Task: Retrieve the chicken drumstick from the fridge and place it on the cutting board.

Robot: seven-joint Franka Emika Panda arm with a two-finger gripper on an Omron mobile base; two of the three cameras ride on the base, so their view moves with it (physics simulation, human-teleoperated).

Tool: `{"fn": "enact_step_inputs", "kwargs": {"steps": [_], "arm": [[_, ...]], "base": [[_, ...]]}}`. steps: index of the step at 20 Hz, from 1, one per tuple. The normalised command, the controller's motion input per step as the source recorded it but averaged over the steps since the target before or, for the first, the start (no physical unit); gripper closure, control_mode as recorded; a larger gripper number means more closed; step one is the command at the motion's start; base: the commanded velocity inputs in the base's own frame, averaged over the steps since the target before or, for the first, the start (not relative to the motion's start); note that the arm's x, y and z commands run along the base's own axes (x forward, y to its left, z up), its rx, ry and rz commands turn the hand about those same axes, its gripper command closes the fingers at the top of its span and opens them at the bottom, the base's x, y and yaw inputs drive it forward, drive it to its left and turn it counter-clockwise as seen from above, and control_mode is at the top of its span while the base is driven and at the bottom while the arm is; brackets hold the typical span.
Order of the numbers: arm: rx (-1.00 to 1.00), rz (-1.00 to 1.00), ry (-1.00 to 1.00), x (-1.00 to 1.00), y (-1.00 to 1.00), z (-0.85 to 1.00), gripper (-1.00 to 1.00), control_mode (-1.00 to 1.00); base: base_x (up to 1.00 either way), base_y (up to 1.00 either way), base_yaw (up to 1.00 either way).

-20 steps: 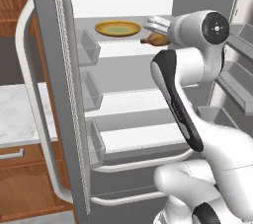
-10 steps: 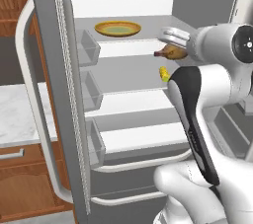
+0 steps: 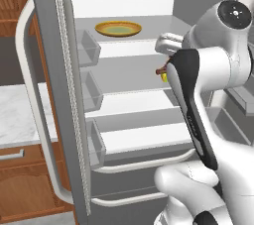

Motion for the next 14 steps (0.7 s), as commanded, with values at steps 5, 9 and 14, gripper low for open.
{"fn": "enact_step_inputs", "kwargs": {"steps": [5, 9, 14], "arm": [[-0.04, -0.09, 0.39, -0.21, 0.0, -0.14, 1.0, -1.0], [-0.01, -0.06, 0.31, -0.18, -0.03, -0.5, 1.0, -1.0], [0.0, 0.0, 0.08, -0.2, -0.04, -0.67, 1.0, -1.0]], "base": [[0.0, 0.0, 0.0], [0.0, 0.0, 0.0], [0.0, 0.0, 0.0]]}}
